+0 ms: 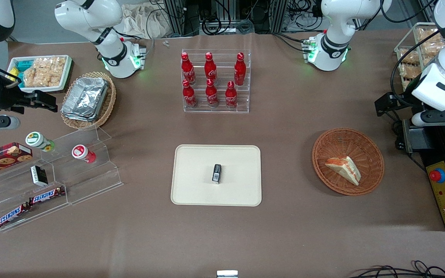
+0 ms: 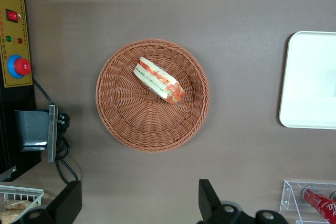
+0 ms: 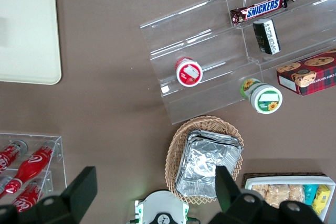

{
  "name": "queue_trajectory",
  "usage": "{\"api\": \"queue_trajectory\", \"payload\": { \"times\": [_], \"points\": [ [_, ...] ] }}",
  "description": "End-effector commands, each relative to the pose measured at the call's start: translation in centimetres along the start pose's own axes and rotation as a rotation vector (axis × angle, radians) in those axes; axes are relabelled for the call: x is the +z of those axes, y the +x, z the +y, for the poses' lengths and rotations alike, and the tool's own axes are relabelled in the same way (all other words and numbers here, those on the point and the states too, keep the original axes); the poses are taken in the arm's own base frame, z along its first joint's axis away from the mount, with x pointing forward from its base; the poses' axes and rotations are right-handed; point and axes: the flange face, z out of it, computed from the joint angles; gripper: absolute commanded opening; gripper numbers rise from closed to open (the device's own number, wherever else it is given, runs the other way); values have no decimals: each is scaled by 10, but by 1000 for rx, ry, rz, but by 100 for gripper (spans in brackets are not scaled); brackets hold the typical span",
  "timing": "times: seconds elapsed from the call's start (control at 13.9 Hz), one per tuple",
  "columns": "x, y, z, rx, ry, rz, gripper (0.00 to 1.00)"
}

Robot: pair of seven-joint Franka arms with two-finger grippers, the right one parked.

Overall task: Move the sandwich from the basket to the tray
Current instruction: 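Move the left gripper down over the wrapped sandwich in the wicker basket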

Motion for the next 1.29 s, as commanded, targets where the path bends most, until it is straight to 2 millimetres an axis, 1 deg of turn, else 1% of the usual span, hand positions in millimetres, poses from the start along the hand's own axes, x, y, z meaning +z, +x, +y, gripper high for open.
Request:
{"api": "queue_trajectory", "payload": {
  "times": [0.0, 0.14, 0.22, 0.29, 0.5, 0.58, 0.72, 0.86, 1.01, 1.22],
  "points": [
    [-6, 3, 1, 0, 15, -9, 100],
    [-1, 6, -1, -21, 14, -16, 100],
    [11, 9, -3, -30, 16, -38, 100],
    [28, 14, -6, -64, 20, -67, 100],
    [57, 18, -8, -246, 27, -71, 100],
    [73, 20, -7, -293, 23, -48, 100],
    [115, 24, -29, -397, 9, 11, 100],
    [156, 23, -30, -528, -6, 48, 100],
    [183, 30, -28, -699, 5, 10, 100],
    [216, 49, -25, -818, 22, -26, 100]
  ]
}}
